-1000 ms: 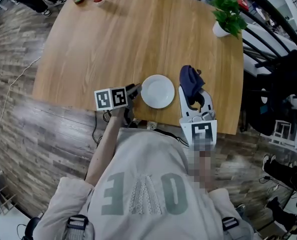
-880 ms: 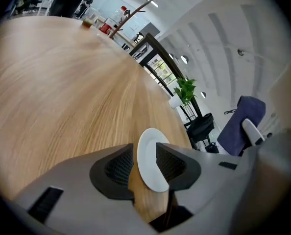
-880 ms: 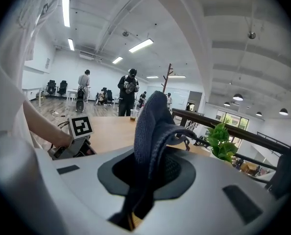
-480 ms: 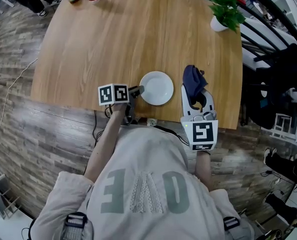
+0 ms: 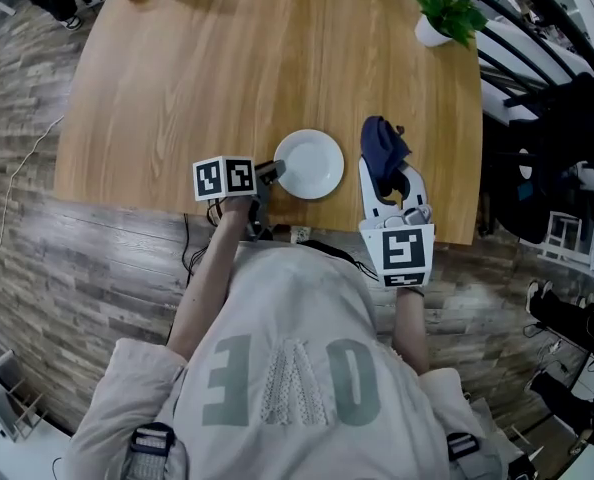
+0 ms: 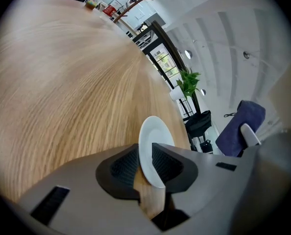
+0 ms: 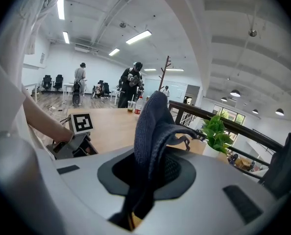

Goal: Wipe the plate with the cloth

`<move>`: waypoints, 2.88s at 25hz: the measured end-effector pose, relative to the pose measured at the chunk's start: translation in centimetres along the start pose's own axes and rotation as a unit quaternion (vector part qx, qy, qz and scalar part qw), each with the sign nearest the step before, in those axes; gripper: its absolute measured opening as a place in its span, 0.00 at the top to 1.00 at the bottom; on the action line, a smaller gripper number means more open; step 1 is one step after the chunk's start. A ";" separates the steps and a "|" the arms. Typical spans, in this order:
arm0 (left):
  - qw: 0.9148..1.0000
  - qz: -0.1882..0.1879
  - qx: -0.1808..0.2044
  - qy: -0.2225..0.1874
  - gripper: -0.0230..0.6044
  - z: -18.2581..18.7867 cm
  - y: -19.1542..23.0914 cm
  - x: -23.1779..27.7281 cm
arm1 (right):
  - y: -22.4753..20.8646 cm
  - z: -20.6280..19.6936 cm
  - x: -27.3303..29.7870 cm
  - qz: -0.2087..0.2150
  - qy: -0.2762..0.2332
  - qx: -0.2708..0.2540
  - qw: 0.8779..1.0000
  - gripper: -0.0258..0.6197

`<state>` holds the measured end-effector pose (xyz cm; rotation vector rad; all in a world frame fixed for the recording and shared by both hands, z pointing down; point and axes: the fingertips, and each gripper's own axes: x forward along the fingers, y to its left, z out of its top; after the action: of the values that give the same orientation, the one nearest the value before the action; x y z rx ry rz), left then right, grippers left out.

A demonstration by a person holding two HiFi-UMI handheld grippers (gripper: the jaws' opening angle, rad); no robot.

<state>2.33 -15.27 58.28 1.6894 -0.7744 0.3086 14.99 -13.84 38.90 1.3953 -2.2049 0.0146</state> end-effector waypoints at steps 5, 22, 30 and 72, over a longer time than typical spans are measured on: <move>1.000 0.029 0.003 -0.001 0.89 0.1 0.6 0.2 | -0.6 -2.7 2.9 0.016 0.048 -0.064 0.997 0.87; 0.999 0.038 0.006 -0.012 0.89 0.1 0.7 0.3 | 4.0 -15.3 11.4 0.125 0.267 -0.359 0.885 0.87; 0.998 0.042 -0.018 -0.035 0.90 0.6 1.1 -0.2 | 5.7 -16.0 9.3 0.149 0.275 -0.363 0.878 0.87; 0.997 0.050 -0.025 -0.051 0.90 0.9 1.0 -0.3 | 9.3 -14.9 9.6 0.214 0.285 -0.402 0.843 0.87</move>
<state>1.32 -16.12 58.60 1.6315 -0.9372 0.2725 10.27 -13.33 58.40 0.3468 -1.6413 -0.2719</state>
